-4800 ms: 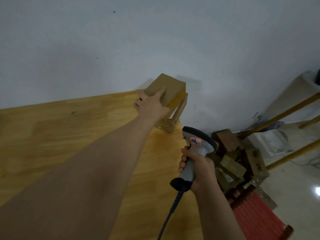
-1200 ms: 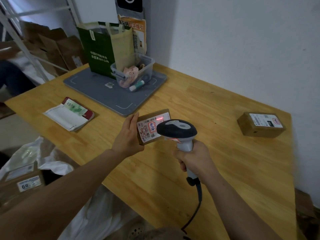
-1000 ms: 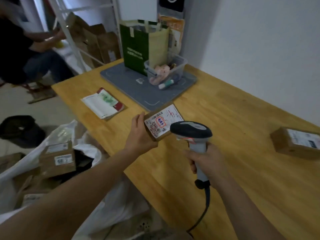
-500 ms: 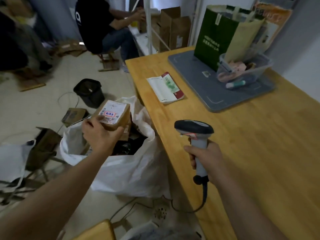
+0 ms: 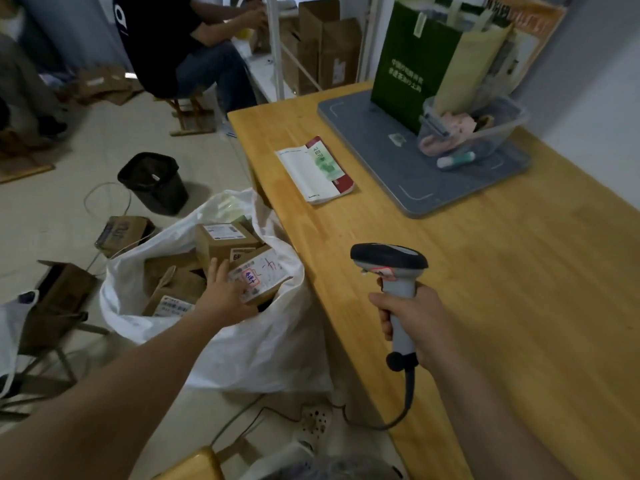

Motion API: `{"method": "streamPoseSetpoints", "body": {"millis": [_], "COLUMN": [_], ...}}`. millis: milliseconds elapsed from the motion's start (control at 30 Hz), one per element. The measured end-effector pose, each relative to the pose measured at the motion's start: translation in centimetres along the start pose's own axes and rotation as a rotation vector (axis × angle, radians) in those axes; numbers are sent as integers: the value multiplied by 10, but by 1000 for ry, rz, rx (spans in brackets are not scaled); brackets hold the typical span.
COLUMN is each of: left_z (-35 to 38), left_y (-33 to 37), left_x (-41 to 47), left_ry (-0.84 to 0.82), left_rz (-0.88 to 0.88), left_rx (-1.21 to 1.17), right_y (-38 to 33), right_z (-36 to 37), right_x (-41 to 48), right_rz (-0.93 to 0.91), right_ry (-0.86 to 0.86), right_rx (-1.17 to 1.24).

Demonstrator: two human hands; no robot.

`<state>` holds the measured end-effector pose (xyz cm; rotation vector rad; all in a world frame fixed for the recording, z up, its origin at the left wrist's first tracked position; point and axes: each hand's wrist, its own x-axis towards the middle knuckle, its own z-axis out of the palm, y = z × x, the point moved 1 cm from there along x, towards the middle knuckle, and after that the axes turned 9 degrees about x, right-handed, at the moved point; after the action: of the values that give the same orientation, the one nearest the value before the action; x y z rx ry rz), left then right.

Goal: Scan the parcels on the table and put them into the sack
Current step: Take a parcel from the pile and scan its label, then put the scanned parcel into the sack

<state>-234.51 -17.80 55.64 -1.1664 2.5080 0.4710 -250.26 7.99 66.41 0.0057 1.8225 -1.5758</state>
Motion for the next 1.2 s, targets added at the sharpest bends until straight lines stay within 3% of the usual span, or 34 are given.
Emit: {"method": "streamPoseSetpoints", "body": {"millis": [67, 133, 267, 400, 700, 867, 1033, 1200], "left_z": [-2, -10, -27, -23, 47, 95, 132, 158], "left_y": [16, 52, 161, 284, 538, 649, 738, 784], "left_x": [-2, -3, -8, -28, -113, -147, -156, -146], "left_ry": [100, 229, 399, 420, 85, -145, -164, -228], "left_rz": [-68, -22, 271, 608, 1094, 1088, 1076, 1062], "left_rx": [142, 130, 78, 82, 225, 164, 222, 347], "right_y": [1, 1, 2, 4, 29, 55, 84, 99], "right_z": [-7, -25, -78, -151, -334, -405, -452, -468], "right_x": [-1, -3, -9, -21, -79, -97, -92, -86], "right_rz": [9, 22, 48, 27, -128, -180, -212, -197], "right_ry": [12, 41, 131, 342, 787, 952, 980, 976], "right_rx": [47, 160, 420, 657, 999, 1143, 1247, 1226]}}
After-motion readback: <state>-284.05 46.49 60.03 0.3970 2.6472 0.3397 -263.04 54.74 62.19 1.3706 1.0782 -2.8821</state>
